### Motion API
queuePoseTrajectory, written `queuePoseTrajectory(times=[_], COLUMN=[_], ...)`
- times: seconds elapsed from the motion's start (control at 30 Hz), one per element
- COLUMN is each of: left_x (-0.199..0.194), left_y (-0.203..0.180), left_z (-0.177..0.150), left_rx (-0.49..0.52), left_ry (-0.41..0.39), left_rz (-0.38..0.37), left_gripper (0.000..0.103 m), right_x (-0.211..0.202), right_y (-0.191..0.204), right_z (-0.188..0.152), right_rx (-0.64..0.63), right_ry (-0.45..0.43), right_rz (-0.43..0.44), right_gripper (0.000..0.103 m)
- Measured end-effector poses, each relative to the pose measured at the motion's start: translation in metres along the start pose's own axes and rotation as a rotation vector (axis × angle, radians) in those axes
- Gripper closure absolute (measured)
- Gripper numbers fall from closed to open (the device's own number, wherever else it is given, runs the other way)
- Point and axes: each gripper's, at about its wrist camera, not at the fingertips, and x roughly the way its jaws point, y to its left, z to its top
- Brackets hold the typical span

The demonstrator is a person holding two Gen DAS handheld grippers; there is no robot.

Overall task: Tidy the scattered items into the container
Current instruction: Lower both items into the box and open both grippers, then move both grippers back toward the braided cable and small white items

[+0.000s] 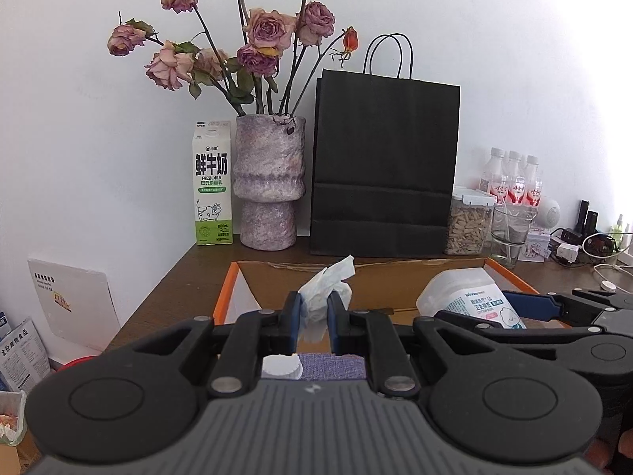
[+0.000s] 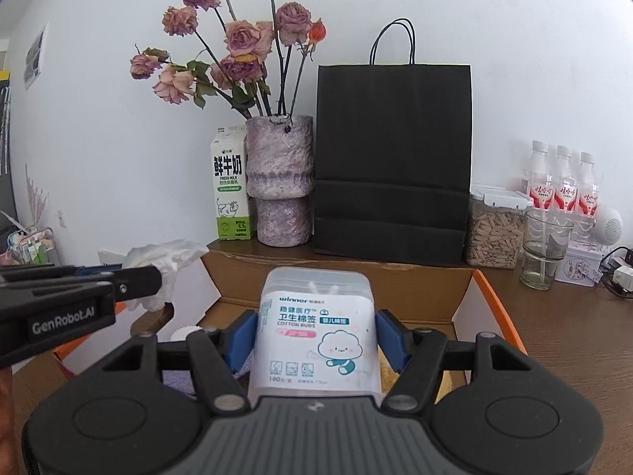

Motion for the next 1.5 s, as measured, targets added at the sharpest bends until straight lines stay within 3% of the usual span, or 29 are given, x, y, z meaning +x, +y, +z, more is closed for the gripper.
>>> queuePoseTrajectory(times=[0.37,0.47,0.57,0.6,0.63,0.67,0.7,0.8,0.87,1.5], left_x=[0.012,0.010,0.005,0.003,0.001,-0.002,-0.005,-0.011,-0.013,-0.026], left_y=[-0.004,-0.006,-0.008,-0.008,-0.006,-0.003,0.003,0.017,0.021,0.016], left_z=[-0.009,-0.010,-0.013,-0.014,-0.014,-0.013,-0.012,-0.010,-0.009,-0.022], left_rx=[0.016,0.024,0.040,0.044,0.040,0.023,-0.006,-0.104,-0.132,-0.084], left_ry=[0.051,0.044,0.014,-0.005,-0.024,-0.044,-0.068,-0.079,-0.088,-0.127], left_rz=[0.031,0.027,0.058,0.103,0.143,0.173,0.176,0.109,0.107,0.127], left_gripper=[0.089,0.084,0.041,0.022,0.014,0.000,0.000,0.000,0.000,0.000], right_x=[-0.003,-0.003,-0.005,-0.007,-0.011,-0.015,-0.018,-0.027,-0.030,-0.050], right_y=[0.005,0.006,0.004,0.002,-0.001,-0.004,-0.007,-0.011,-0.008,0.002], right_z=[-0.004,-0.005,-0.008,-0.008,-0.007,-0.007,-0.006,-0.005,-0.005,-0.012], right_rx=[-0.032,-0.041,-0.031,-0.023,-0.011,0.005,0.018,0.038,0.032,-0.020], right_ry=[-0.002,-0.005,-0.007,-0.015,-0.031,-0.050,-0.064,-0.080,-0.087,-0.110], right_rz=[-0.025,-0.031,-0.037,-0.051,-0.068,-0.077,-0.072,-0.062,-0.060,-0.093], right_gripper=[0.039,0.038,0.035,0.025,0.013,0.008,0.000,0.000,0.000,0.000])
